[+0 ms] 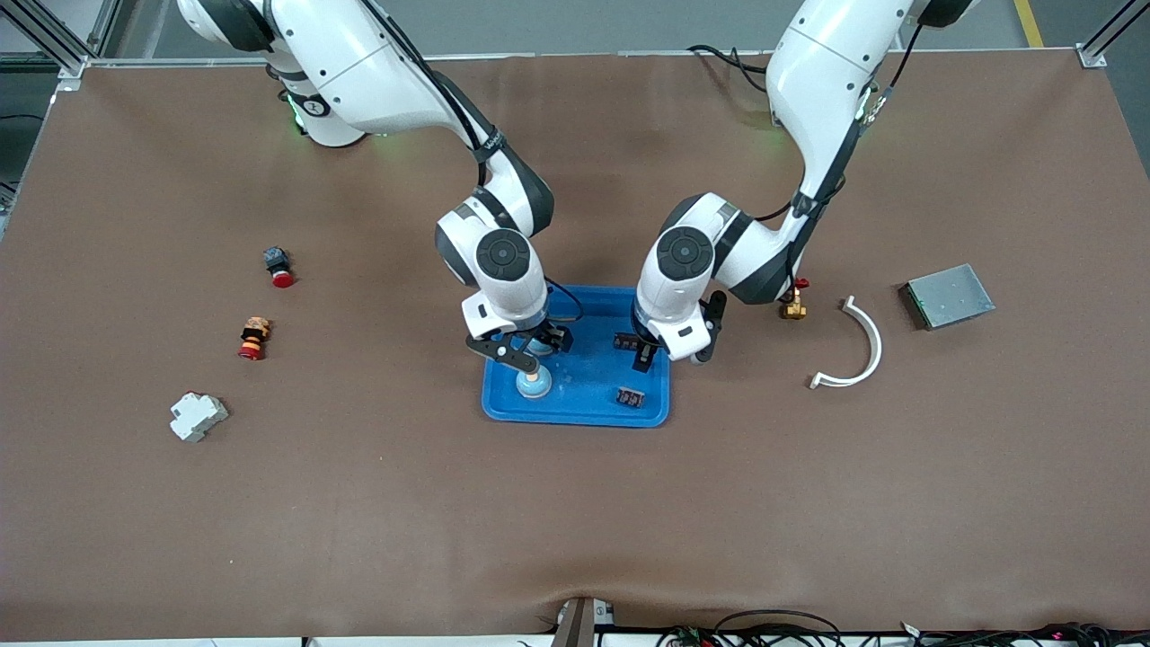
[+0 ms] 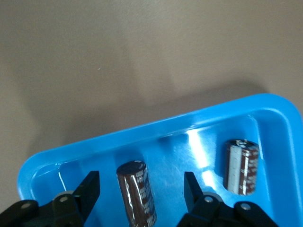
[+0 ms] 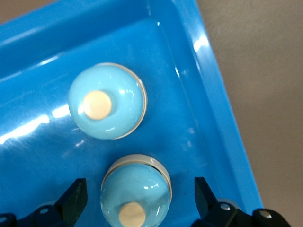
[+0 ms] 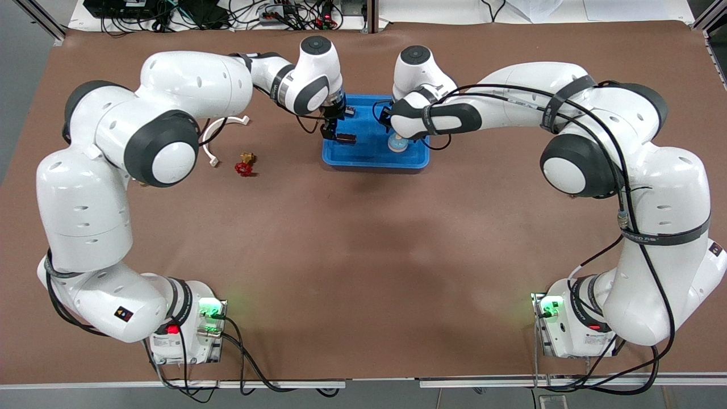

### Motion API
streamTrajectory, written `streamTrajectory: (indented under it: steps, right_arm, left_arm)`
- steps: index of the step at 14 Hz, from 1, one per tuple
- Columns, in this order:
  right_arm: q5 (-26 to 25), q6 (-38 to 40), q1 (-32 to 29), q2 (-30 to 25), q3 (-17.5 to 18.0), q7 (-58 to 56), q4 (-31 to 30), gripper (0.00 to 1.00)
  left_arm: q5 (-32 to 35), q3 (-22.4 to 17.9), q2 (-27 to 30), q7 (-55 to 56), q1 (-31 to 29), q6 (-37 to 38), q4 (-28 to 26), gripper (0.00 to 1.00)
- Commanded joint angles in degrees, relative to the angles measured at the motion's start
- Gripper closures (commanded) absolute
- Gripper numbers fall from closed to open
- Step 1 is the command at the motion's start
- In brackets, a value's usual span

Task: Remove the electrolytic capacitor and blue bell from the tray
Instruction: 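Close both grippers on the bell and capacitor and lift them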

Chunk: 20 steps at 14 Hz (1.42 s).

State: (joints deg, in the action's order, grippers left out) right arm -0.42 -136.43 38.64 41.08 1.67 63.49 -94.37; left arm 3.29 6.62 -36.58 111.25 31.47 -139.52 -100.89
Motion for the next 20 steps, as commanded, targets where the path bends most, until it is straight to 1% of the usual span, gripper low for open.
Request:
streamTrajectory:
  steps: [1, 5, 7, 8, 9, 10, 11, 13, 15, 17, 18, 20]
  right_arm:
    - [-1.3, 0.1, 0.8, 0.9, -0.4, 1.5, 1.3, 0.00]
    - [-1.3, 0.0, 1.3, 1.6, -0.4, 1.5, 1.4, 0.00]
    - [-1.3, 0.0, 1.3, 1.8, -0.4, 1.4, 1.4, 0.01]
    - [-1.4, 0.1, 1.2, 2.1, -0.4, 1.0, 1.4, 0.22]
    - [-1.3, 0.1, 1.1, 2.2, -0.4, 1.0, 1.6, 0.52]
    - [-1.2, 0.1, 1.1, 2.2, -0.4, 1.1, 1.9, 0.85]
    - [-1.0, 0.2, 0.9, 2.2, -0.4, 1.2, 2.0, 1.00]
    - [-0.7, 0.4, 1.2, 2.2, -0.3, 1.3, 3.0, 1.00]
    - [-0.2, 1.5, 1.0, 2.0, -0.3, 0.8, 5.4, 1.00]
    - [-0.1, 5.4, 0.5, 1.6, -0.2, 0.6, 7.3, 1.00]
    - [-0.2, 8.6, 0.2, 1.2, -0.1, 0.0, 8.7, 1.00]
    - [-0.2, 13.0, -1.0, 0.2, -0.2, -4.9, 9.2, 1.00]
  left_arm:
    - [1.2, -0.4, -1.4, 3.4, 1.0, -0.5, 1.4, 0.28]
    - [1.1, -0.4, -2.3, 4.8, 1.8, -0.7, 1.7, 0.36]
    - [1.0, -0.3, -3.1, 5.2, 1.8, -0.7, 3.0, 0.46]
    - [1.0, -0.3, -3.5, 5.5, 1.8, -0.7, 3.4, 0.55]
    - [1.1, -0.3, -3.6, 5.6, 1.8, -0.7, 3.8, 0.69]
    - [1.1, -0.2, -3.7, 5.6, 1.8, -0.7, 3.9, 0.85]
    - [1.2, -0.2, -3.6, 5.5, 1.8, -0.7, 4.0, 1.00]
    - [1.2, -0.2, -3.6, 5.5, 1.8, -0.7, 4.0, 1.00]
    - [1.3, -0.2, -3.4, 5.3, 1.8, -0.7, 4.0, 1.00]
    - [1.4, -0.3, -3.5, 5.3, 2.7, -0.6, 4.0, 1.00]
    - [1.4, -0.5, -3.1, 5.0, 2.7, -0.3, 4.0, 1.00]
    - [2.2, -0.6, -0.8, 4.4, 2.0, 0.9, 4.0, 1.00]
